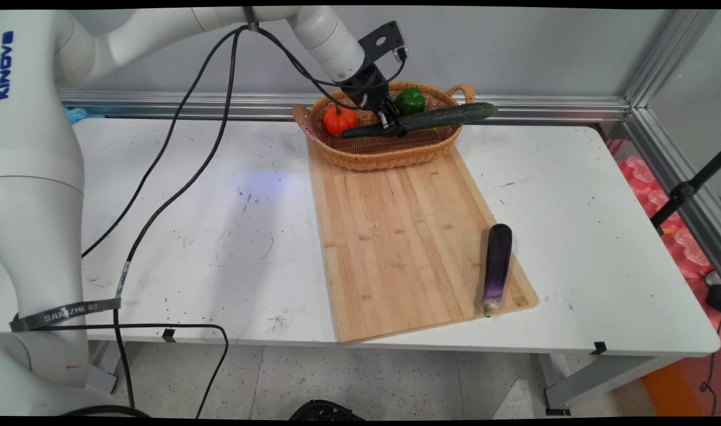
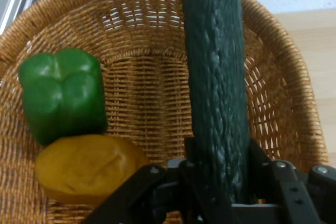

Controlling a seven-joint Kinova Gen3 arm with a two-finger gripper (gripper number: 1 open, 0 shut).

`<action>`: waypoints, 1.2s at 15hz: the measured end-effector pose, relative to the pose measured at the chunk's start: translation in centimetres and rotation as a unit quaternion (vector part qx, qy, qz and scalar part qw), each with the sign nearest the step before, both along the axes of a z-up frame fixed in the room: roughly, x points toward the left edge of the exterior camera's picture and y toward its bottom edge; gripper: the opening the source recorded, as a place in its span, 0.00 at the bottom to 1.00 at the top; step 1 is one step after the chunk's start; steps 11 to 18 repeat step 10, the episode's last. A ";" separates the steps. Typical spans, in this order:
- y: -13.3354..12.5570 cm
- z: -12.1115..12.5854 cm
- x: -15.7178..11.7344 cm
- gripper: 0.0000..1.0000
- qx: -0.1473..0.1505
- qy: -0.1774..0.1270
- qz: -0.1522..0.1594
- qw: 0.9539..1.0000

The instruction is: Place the picked object in the vegetable basket

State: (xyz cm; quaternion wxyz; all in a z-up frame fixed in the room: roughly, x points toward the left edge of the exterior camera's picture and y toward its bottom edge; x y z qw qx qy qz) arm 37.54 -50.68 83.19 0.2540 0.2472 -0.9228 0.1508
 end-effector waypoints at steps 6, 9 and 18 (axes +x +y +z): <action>0.0 -0.9 0.2 1.00 0.002 0.004 0.006 1.000; -0.1 -1.1 0.4 1.00 -0.001 0.003 0.007 1.000; -0.1 -1.1 0.4 1.00 -0.001 0.003 0.007 1.000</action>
